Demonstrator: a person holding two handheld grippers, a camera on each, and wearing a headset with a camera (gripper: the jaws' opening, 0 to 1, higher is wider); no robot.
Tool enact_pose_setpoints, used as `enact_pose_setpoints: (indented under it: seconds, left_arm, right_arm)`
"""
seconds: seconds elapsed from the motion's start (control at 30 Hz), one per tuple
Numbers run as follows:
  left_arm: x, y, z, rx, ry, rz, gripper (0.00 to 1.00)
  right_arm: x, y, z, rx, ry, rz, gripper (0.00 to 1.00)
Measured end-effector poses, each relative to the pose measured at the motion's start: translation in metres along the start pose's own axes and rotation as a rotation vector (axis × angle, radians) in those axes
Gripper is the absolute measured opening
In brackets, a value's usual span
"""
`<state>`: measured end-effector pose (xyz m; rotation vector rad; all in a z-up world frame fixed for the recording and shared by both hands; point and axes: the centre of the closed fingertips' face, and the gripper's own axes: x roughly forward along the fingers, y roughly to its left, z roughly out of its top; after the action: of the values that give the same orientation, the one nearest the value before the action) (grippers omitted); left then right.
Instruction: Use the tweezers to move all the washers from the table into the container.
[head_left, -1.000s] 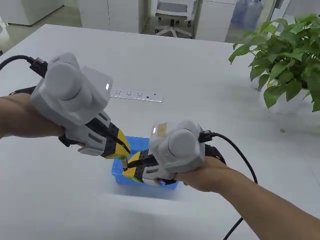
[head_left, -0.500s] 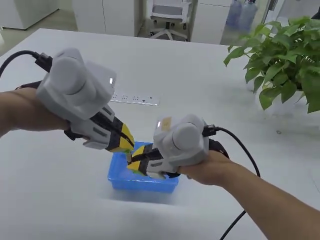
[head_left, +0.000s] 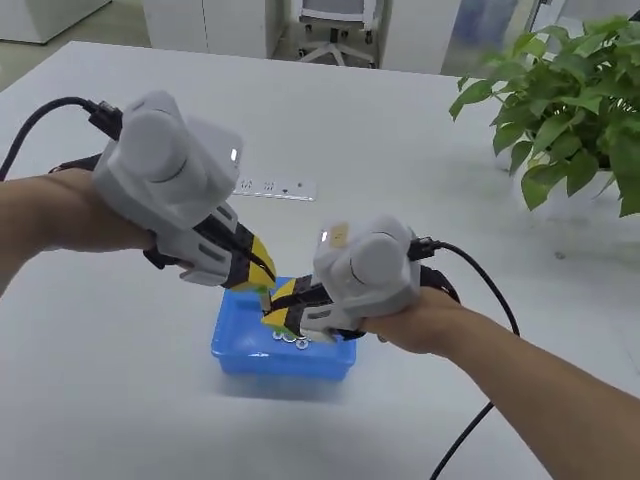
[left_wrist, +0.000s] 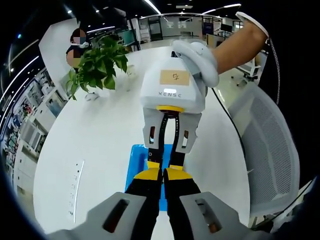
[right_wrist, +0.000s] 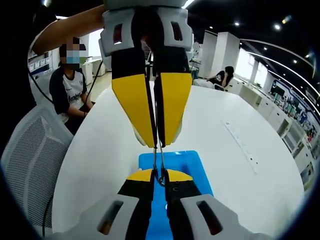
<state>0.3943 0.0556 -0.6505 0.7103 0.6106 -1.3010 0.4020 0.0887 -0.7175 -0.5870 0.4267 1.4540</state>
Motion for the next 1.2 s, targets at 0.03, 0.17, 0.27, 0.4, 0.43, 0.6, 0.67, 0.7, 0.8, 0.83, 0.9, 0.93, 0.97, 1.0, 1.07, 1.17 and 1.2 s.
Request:
enact_pose_setpoints:
  seconds: [0.03, 0.17, 0.27, 0.4, 0.43, 0.6, 0.67, 0.7, 0.8, 0.83, 0.9, 0.93, 0.97, 1.0, 1.07, 1.17, 1.2]
  left_arm:
    - [0.002, 0.001, -0.001, -0.002, -0.001, -0.001, 0.05]
    - [0.011, 0.004, -0.005, -0.012, -0.004, -0.008, 0.05]
    - [0.017, 0.006, -0.008, -0.018, -0.004, -0.014, 0.05]
    - [0.026, 0.008, -0.013, -0.023, 0.001, -0.022, 0.05]
    - [0.028, 0.009, -0.014, -0.027, 0.002, -0.025, 0.05]
    - [0.037, 0.011, -0.019, -0.035, 0.006, -0.038, 0.05]
    - [0.040, 0.011, -0.021, -0.038, 0.008, -0.043, 0.05]
    - [0.041, 0.011, -0.022, -0.040, 0.008, -0.045, 0.05]
    - [0.044, 0.012, -0.025, -0.046, 0.009, -0.047, 0.05]
    - [0.045, 0.012, -0.026, -0.046, 0.011, -0.047, 0.05]
    - [0.046, 0.012, -0.026, -0.048, 0.010, -0.049, 0.05]
    - [0.046, 0.012, -0.027, -0.048, 0.011, -0.049, 0.05]
    - [0.047, 0.012, -0.028, -0.049, 0.012, -0.049, 0.05]
    - [0.047, 0.012, -0.028, -0.051, 0.012, -0.050, 0.05]
    - [0.048, 0.012, -0.029, -0.049, 0.015, -0.051, 0.05]
    - [0.049, 0.012, -0.029, -0.050, 0.012, -0.052, 0.05]
    - [0.049, 0.012, -0.029, -0.050, 0.013, -0.052, 0.05]
  right_arm:
    - [0.001, -0.001, -0.002, 0.003, 0.002, 0.002, 0.09]
    - [0.004, -0.003, -0.011, 0.012, 0.014, 0.012, 0.09]
    - [0.007, -0.004, -0.018, 0.021, 0.022, 0.018, 0.09]
    - [0.011, -0.006, -0.027, 0.036, 0.033, 0.024, 0.10]
    - [0.012, -0.007, -0.029, 0.038, 0.036, 0.025, 0.10]
    - [0.016, -0.009, -0.039, 0.050, 0.048, 0.031, 0.10]
    - [0.018, -0.008, -0.042, 0.058, 0.052, 0.039, 0.10]
    - [0.019, -0.008, -0.043, 0.055, 0.054, 0.039, 0.10]
    - [0.022, -0.009, -0.047, 0.059, 0.058, 0.043, 0.10]
    - [0.022, -0.009, -0.048, 0.060, 0.062, 0.045, 0.10]
    - [0.023, -0.009, -0.049, 0.060, 0.064, 0.048, 0.10]
    - [0.023, -0.009, -0.050, 0.058, 0.065, 0.048, 0.10]
    - [0.024, -0.009, -0.051, 0.059, 0.066, 0.047, 0.10]
    - [0.024, -0.009, -0.051, 0.060, 0.067, 0.049, 0.10]
    - [0.024, -0.009, -0.052, 0.058, 0.070, 0.051, 0.10]
    - [0.025, -0.009, -0.053, 0.056, 0.069, 0.047, 0.10]
    - [0.024, -0.009, -0.053, 0.055, 0.070, 0.047, 0.10]
